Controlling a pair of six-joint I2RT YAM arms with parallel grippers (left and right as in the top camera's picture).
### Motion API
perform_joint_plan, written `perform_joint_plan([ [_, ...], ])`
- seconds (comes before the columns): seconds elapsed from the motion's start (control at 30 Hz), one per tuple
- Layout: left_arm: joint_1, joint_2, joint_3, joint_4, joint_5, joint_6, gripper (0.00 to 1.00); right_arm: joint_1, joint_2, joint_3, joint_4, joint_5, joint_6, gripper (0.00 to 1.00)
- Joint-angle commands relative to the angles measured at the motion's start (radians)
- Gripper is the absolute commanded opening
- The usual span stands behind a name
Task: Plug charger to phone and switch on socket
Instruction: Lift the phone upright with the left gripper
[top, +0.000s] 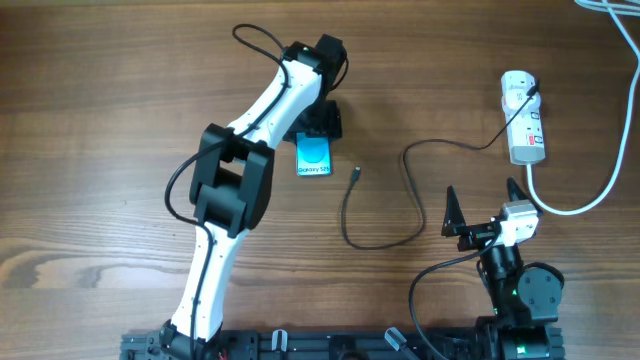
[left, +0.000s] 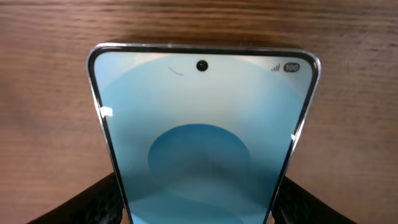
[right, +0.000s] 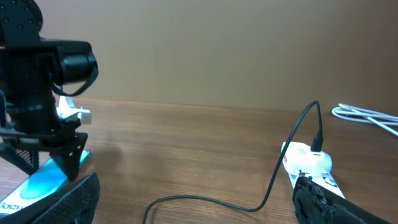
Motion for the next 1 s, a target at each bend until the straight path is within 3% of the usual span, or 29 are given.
perform_joint_plan([
  [0.0,0.018,-0.141,0.001,-0.037,0.002,0.005,0.73,0.002,-0.006,-0.001,0.003,0.014,-0.011,1.00],
  [0.1,0.018,-0.190,0.001,-0.065,0.024,0.005,0.73,0.002,-0.006,-0.001,0.003,0.014,-0.011,1.00],
  [0.27,0.022,-0.275,0.001,-0.108,0.190,0.005,0.73,0.002,-0.006,-0.001,0.003,0.014,-0.011,1.00],
  [0.67,0.088,-0.356,0.001,-0.144,1.150,0.068,0.74,0.002,-0.006,-0.001,0.003,0.014,-0.011,0.99],
  [0.8,0.124,-0.356,0.001,-0.143,1.342,0.065,0.74,0.002,-0.006,-0.001,0.003,0.014,-0.011,1.00],
  [0.97,0.182,-0.356,0.001,-0.144,1.482,0.056,0.74,0.002,-0.006,-0.001,0.003,0.014,-0.010,1.00],
])
